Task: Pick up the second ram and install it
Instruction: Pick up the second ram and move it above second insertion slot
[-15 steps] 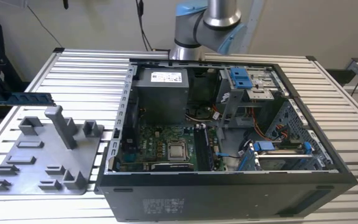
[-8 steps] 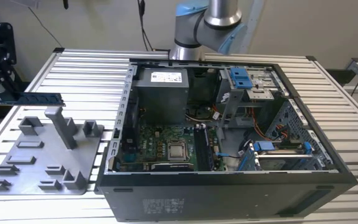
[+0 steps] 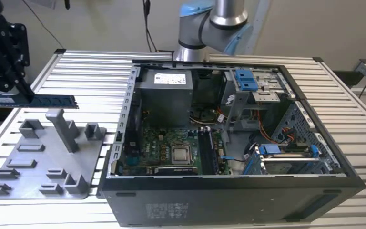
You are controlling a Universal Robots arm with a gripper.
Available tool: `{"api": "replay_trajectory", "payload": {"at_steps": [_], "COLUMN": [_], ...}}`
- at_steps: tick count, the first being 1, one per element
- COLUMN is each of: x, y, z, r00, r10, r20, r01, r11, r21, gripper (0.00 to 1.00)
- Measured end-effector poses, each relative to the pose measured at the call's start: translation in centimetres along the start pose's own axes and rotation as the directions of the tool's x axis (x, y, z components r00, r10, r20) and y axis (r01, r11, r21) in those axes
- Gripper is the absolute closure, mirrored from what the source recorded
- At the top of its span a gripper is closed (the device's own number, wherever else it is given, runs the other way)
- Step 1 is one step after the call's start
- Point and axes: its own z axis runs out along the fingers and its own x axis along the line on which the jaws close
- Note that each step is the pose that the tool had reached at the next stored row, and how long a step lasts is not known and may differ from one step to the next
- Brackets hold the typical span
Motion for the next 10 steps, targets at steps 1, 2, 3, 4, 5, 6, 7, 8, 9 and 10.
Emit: {"api": "replay_trajectory", "payload": {"at_steps": [1,2,3,4,5,6,7,8,9,10], "x": [-0.01,-0.01,-0.02,-0.03,-0.03,-0.04,-0.05,-0.06,-0.06,-0.07], "y": [-0.23,-0.45,-0.67,-0.9,-1.15,-1.39,-1.64,-1.88,-2.12,-2.36], "z": [0.0,0.01,0.02,0.02,0.02,0.04,0.04,0.05,0.06,0.07], "r00": [1.0,1.0,1.0,1.0,1.0,1.0,1.0,1.0,1.0,1.0], "r10": [0.0,0.0,0.0,0.0,0.0,0.0,0.0,0.0,0.0,0.0], "r20": [0.0,-0.0001,-0.0001,-0.0001,-0.0001,0.0,-0.0001,-0.0001,0.0,0.0], "r01": [0.0,0.0,0.0,0.0,0.0,0.0,0.0,0.0,0.0,0.0], "r11": [1.0,1.0,1.0,1.0,1.0,1.0,1.0,1.0,1.0,1.0], "r21": [0.0,-0.0001,-0.0001,-0.0001,-0.0001,-0.0001,-0.0001,-0.0002,-0.0001,-0.0001], "gripper": [0.86,0.86,0.86,0.86,0.86,0.86,0.86,0.86,0.86,0.86]}}
